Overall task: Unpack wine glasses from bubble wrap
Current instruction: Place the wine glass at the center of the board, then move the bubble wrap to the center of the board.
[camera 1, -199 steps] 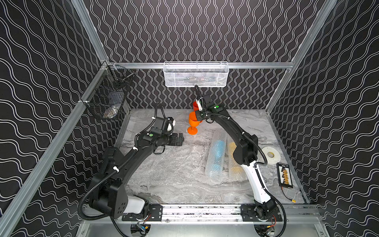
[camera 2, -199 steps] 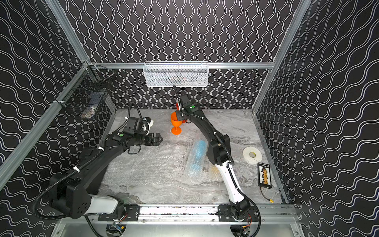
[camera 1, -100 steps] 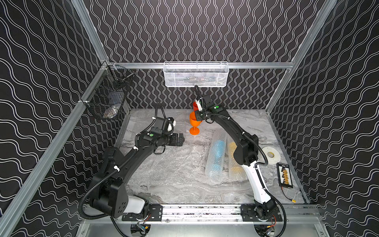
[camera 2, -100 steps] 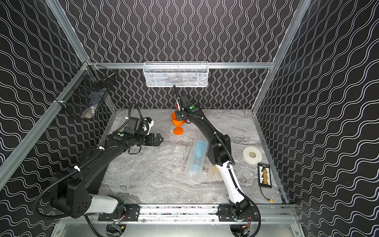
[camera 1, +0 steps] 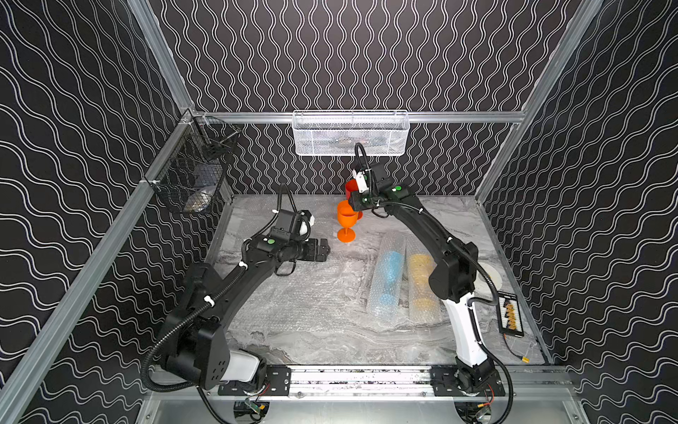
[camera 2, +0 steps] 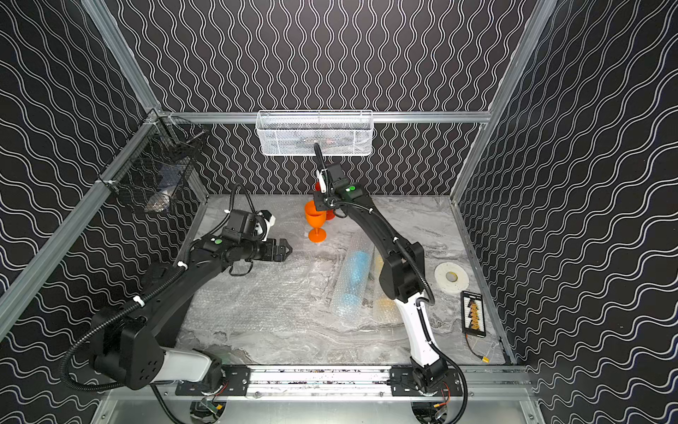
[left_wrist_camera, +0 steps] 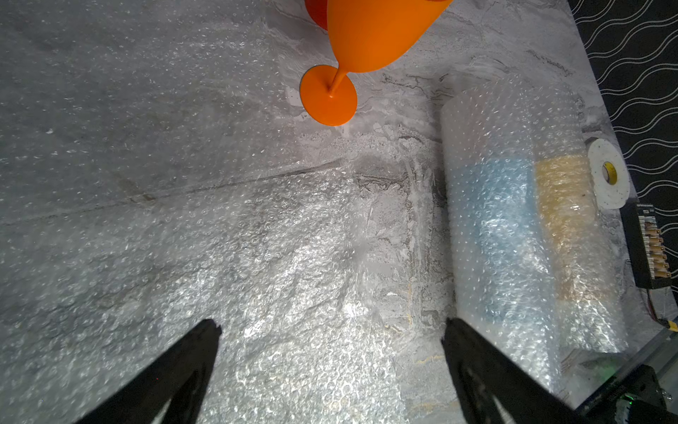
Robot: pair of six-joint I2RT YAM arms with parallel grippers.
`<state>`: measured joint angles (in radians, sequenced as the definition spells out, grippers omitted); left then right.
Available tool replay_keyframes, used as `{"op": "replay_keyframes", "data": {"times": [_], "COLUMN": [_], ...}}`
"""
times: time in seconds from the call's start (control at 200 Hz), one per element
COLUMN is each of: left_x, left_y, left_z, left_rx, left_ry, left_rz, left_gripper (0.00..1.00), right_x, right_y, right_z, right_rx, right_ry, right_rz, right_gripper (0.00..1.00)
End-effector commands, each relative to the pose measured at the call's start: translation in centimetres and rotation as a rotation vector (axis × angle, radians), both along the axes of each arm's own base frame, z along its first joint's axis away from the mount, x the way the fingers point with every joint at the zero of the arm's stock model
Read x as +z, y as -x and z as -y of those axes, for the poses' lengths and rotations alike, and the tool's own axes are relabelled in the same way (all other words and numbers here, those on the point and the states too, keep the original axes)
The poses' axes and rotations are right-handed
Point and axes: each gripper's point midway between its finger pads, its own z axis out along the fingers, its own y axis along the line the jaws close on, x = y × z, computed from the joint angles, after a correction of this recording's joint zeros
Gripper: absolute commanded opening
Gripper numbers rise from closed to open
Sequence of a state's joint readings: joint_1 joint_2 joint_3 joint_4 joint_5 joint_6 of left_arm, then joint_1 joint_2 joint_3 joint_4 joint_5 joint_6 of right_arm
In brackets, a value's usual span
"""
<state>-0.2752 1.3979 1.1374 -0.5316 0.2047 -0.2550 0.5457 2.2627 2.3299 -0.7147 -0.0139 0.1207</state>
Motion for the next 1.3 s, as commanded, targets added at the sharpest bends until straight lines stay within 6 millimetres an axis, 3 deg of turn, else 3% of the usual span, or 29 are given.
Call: {"op": "replay_keyframes", "data": {"times": [0.0, 0.18, 0.225, 0.245, 0.29, 0.435, 0.455, 0.525, 0.806, 1.096, 1.296], "left_x": [0.0, 0.2, 0.2, 0.1, 0.2, 0.1, 0.0, 0.0, -1.1, -3.3, -3.8], "left_y": [-0.2, -0.2, -0.2, -0.2, -0.2, 0.0, 0.0, 0.0, 1.1, 2.3, 2.0], "left_z": [0.1, 0.4, 0.4, 0.5, 0.6, 1.6, 1.8, 2.5, 7.0, 13.2, 16.2], "left_rx": [-0.009, -0.016, -0.018, -0.019, -0.023, -0.053, -0.056, -0.072, -0.164, -0.300, -0.359], "left_ry": [-0.002, 0.017, 0.021, 0.023, 0.030, 0.078, 0.086, 0.117, 0.118, 0.144, 0.176], "left_rz": [0.008, 0.011, 0.009, 0.007, 0.008, -0.008, -0.012, -0.020, -0.058, -0.116, -0.141], "left_gripper": [0.99, 0.99, 0.99, 0.99, 0.99, 0.99, 0.99, 0.99, 0.99, 0.98, 0.97], "right_x": [2.5, 3.9, 3.2, 4.2, 4.2, 2.1, 1.8, 0.2, -4.7, -7.8, -9.6], "right_y": [0.4, 2.8, 3.4, 4.1, 4.9, 8.2, 8.1, 9.6, 14.5, 17.2, 17.5], "right_z": [-0.1, 1.6, 2.4, 3.0, 4.1, 7.5, 9.1, 11.0, 17.1, 22.6, 25.1], "right_rx": [0.009, 0.002, -0.009, -0.015, -0.032, -0.089, -0.122, -0.156, -0.294, -0.451, -0.513], "right_ry": [-0.064, -0.123, -0.124, -0.137, -0.143, -0.155, -0.161, -0.161, -0.123, -0.045, 0.006], "right_rz": [0.032, 0.000, -0.024, -0.018, -0.035, -0.119, -0.132, -0.181, -0.330, -0.410, -0.482], "right_gripper": [0.44, 0.44, 0.44, 0.44, 0.44, 0.44, 0.44, 0.44, 0.44, 0.46, 0.49]}}
